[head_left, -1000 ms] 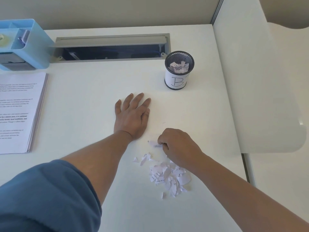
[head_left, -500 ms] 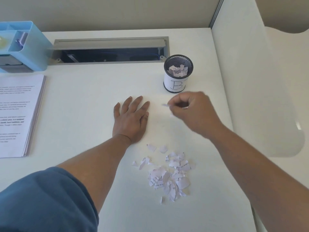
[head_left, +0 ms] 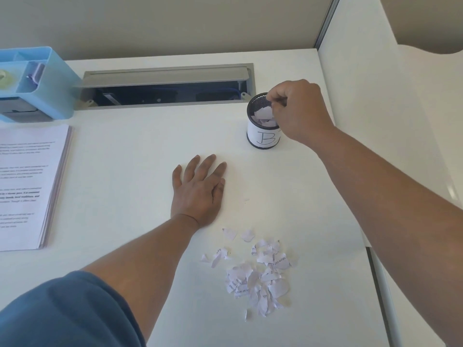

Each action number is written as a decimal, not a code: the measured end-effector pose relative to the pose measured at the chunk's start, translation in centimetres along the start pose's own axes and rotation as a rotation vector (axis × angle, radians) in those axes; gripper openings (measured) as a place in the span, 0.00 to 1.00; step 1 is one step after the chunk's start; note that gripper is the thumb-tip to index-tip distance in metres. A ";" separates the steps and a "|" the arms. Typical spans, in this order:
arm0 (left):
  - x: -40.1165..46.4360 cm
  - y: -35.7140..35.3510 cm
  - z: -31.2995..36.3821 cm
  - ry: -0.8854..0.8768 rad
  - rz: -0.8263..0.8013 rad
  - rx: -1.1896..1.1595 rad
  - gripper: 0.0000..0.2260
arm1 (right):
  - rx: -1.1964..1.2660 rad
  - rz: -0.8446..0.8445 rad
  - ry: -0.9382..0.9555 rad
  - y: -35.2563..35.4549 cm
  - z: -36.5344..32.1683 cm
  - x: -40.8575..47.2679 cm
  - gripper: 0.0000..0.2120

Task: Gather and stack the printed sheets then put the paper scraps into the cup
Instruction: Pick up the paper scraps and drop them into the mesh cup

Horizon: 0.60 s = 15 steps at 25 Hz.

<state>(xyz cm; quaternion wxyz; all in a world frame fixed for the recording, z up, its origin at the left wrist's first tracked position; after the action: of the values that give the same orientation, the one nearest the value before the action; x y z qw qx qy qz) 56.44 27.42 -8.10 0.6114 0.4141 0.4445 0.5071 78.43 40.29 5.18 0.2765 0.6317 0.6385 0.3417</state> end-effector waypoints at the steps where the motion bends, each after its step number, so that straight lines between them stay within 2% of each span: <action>1: 0.0 0.0 0.0 0.001 0.000 -0.001 0.21 | 0.005 0.014 0.003 0.1 0.0 0.0 0.14; 4: -0.1 0.0 0.0 0.000 0.002 0.003 0.21 | 0.085 0.087 0.022 0.8 -0.4 -0.7 0.17; 6: 0.0 0.0 0.0 0.001 -0.002 0.002 0.21 | 0.176 0.148 0.058 1.2 -1.1 -2.4 0.14; 8: 0.0 -0.1 0.0 0.003 -0.004 0.011 0.21 | 0.218 0.123 0.109 0.6 -1.7 -5.0 0.10; 12: 0.0 -0.1 0.0 0.004 -0.004 0.026 0.21 | 0.149 -0.259 0.028 -3.5 -0.2 -11.2 0.11; 15: 0.0 -0.1 0.1 0.006 -0.004 0.023 0.21 | -0.006 -0.499 0.009 -6.2 0.7 -15.8 0.11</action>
<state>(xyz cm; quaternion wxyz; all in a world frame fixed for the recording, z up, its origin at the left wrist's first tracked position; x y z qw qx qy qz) 56.56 27.40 -8.20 0.6062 0.4187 0.4531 0.5019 75.90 24.82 -1.40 0.3510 0.4522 0.7750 0.2676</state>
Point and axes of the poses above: each hand's wrist, its own x-axis towards the middle knuckle, its own y-axis out of the back of the hand, z = x × y, the point moved 8 cm from there along x, towards the middle knuckle
